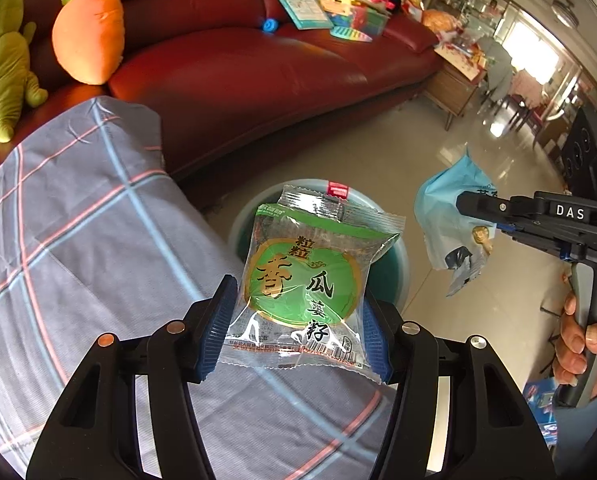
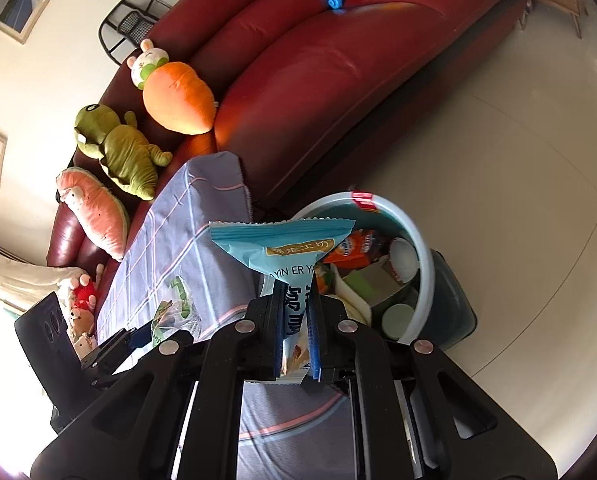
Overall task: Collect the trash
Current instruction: 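Carry the seed packet and light-blue snack bag over the teal bin, then open the right tool over the bin while the left tool releases the seed packet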
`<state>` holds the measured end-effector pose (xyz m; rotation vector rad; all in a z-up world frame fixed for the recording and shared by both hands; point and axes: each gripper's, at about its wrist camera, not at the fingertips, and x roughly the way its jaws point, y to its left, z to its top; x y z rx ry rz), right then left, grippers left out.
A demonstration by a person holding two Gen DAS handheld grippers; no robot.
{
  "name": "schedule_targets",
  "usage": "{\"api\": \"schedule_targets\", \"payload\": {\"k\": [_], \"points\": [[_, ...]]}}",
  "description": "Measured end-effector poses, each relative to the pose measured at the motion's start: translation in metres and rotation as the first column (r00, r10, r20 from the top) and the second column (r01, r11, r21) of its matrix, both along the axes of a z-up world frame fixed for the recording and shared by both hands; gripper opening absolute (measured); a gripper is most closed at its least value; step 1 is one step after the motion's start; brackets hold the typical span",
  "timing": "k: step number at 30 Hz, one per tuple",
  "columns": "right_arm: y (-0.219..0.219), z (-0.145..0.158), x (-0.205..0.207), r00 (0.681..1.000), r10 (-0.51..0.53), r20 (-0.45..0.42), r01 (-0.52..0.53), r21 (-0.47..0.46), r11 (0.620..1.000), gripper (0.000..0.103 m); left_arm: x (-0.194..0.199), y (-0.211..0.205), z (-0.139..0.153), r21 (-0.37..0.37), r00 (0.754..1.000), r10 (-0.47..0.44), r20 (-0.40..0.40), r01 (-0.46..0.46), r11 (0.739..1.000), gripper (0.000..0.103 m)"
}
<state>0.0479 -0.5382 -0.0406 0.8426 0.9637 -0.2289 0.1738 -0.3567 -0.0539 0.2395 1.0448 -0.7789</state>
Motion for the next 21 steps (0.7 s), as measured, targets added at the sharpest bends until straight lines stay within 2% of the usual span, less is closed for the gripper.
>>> {"api": "schedule_targets", "payload": {"k": [16,18,19,20,21], "points": [[-0.006,-0.025,0.009,0.998,0.004,-0.061,-0.006,-0.019,1.000,0.015,0.009,-0.014,-0.013,0.003,0.999,0.013,-0.037,-0.013,1.000,0.059],[-0.006,-0.033,0.012,0.997,0.005,-0.073,-0.006,-0.005,1.000,0.027,0.011,-0.013,-0.015,0.002,0.999,0.019,-0.045,-0.019,1.000,0.059],[-0.005,-0.037,0.011,0.997,0.001,-0.076,0.000,0.005,1.000,0.046,0.012,-0.013,-0.016,0.001,0.999,0.021,-0.050,-0.021,1.000,0.059],[-0.005,-0.039,0.011,0.997,-0.006,-0.077,0.006,0.007,1.000,0.054,0.013,-0.013,-0.017,0.002,0.998,0.021,-0.052,-0.021,1.000,0.059],[-0.004,-0.040,0.010,0.997,-0.011,-0.079,0.011,0.001,1.000,0.054,0.013,-0.013,-0.019,0.004,0.998,0.021,-0.053,-0.021,1.000,0.059]]}}
